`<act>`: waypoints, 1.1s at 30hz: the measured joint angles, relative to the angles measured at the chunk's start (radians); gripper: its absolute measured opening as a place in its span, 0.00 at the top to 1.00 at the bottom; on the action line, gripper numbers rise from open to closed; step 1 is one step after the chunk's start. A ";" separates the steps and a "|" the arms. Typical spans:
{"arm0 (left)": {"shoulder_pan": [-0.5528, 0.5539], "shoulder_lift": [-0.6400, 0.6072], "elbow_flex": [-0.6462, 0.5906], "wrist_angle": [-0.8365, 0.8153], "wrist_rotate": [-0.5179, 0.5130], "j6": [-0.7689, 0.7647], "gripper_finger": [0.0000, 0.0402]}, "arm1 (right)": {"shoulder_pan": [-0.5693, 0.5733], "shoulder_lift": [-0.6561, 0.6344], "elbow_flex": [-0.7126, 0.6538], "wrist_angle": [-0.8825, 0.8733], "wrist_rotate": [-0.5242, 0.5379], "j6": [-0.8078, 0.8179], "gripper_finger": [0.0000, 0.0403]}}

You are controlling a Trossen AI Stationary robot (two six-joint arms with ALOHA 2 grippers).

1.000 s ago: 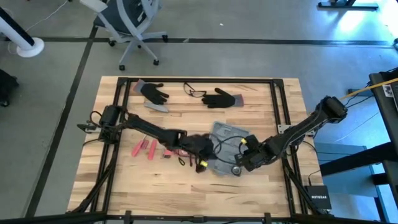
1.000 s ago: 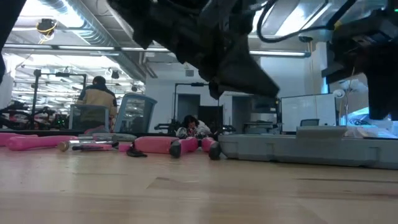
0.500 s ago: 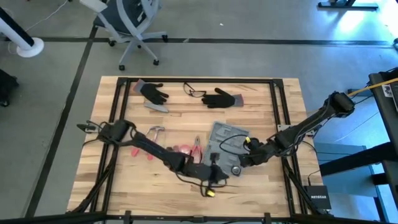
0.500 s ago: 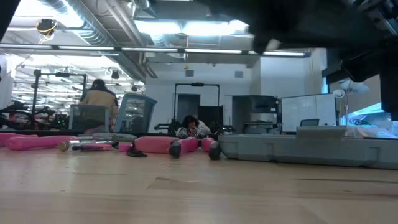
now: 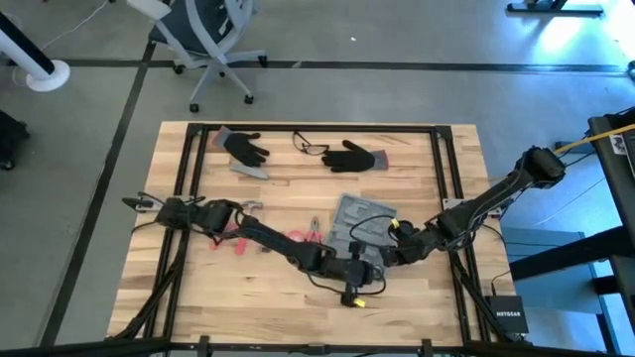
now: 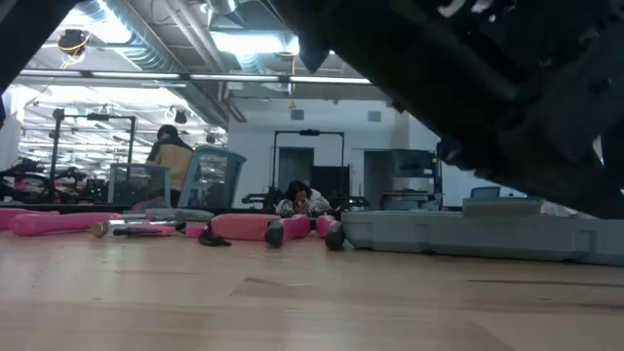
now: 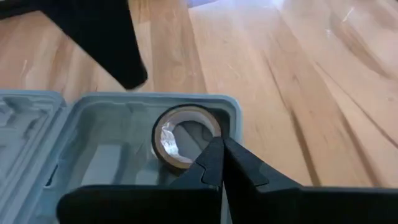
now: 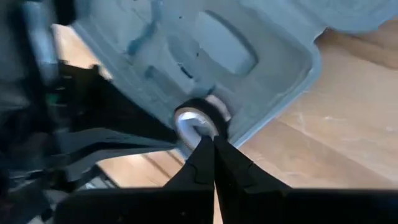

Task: Prefit tool cases
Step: Put the black electrical tape into the prefit tool case

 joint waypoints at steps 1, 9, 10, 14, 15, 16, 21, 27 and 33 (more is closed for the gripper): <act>-0.003 -0.001 0.001 -0.005 0.000 0.006 1.00 | 0.000 0.014 0.000 0.011 -0.005 -0.013 1.00; -0.012 -0.002 0.001 -0.009 -0.004 -0.073 1.00 | 0.000 0.137 0.000 0.179 0.005 -0.051 1.00; -0.012 -0.002 0.001 -0.010 -0.005 -0.076 1.00 | 0.000 0.146 0.000 0.190 0.007 -0.052 1.00; -0.006 -0.002 0.001 -0.009 -0.028 -0.077 1.00 | 0.000 0.156 -0.001 0.198 -0.002 -0.057 1.00; -0.004 -0.002 0.001 -0.008 -0.031 -0.078 1.00 | 0.000 0.156 0.000 0.209 -0.009 -0.063 1.00; -0.002 -0.002 0.001 -0.007 -0.032 -0.079 1.00 | 0.000 0.156 0.000 0.212 -0.017 -0.070 1.00; 0.008 0.003 0.001 -0.001 -0.033 -0.079 1.00 | 0.000 0.159 0.000 0.198 -0.023 -0.079 1.00; 0.012 0.023 0.001 0.024 -0.031 -0.079 1.00 | 0.000 0.223 0.003 0.191 -0.024 -0.080 1.00; 0.003 0.059 0.006 0.028 -0.028 -0.131 1.00 | 0.001 0.272 0.004 0.224 -0.023 -0.092 1.00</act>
